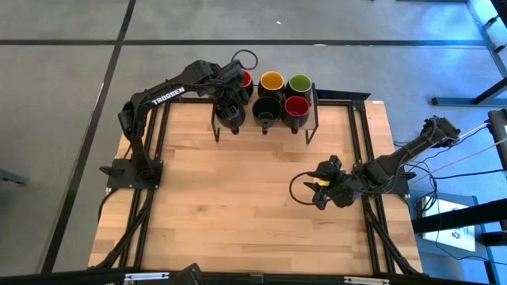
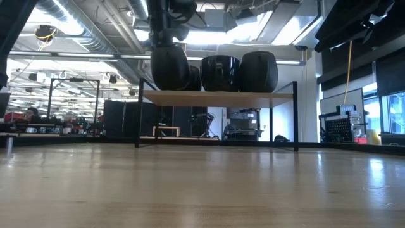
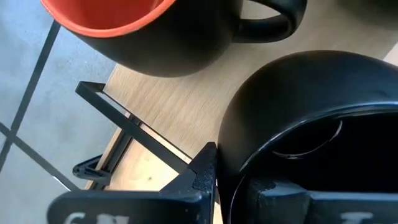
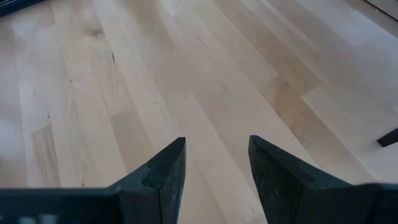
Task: Place coffee mugs
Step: Put the black mug on the shelf, then return to Home Position
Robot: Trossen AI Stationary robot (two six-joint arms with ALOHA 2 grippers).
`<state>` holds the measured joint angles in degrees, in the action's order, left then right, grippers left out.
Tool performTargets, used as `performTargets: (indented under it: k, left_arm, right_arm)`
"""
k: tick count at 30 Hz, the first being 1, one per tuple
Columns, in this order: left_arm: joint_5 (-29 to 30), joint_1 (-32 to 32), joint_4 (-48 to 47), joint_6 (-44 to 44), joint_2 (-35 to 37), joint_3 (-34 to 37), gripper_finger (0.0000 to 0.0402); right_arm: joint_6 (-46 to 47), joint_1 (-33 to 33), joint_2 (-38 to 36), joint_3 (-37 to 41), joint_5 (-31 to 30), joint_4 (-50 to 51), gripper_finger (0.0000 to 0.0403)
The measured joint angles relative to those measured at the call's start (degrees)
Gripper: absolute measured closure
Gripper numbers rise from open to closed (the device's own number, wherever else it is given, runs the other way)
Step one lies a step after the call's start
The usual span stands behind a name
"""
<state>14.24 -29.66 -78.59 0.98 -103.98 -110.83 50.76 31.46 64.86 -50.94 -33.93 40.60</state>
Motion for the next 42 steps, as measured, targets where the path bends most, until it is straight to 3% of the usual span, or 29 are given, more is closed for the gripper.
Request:
performTargets:
  k: [15, 25, 36, 42]
  left_arm:
    - [0.12, -0.5, 1.61, 0.01, 0.09, 0.0, 0.0316]
    - [-0.22, -0.36, 1.52, -0.1, 0.11, -0.12, 0.0304]
    - [-2.26, 0.62, -2.47, -3.26, 0.42, -12.62, 0.0304]
    - [-5.91, 6.51, 1.86, -4.17, 5.97, -14.23, 0.0304]
  right_arm:
    - [0.0, 0.0, 0.0, 0.0, 0.06, 0.0, 0.0238]
    - [0.0, 0.0, 0.0, 0.0, 0.07, 0.02, 0.0238]
    - [0.18, 0.0, 0.0, 0.0, 1.55, -0.01, 0.0238]
    - [0.2, 0.0, 0.02, 0.0, 2.08, -0.11, 0.0238]
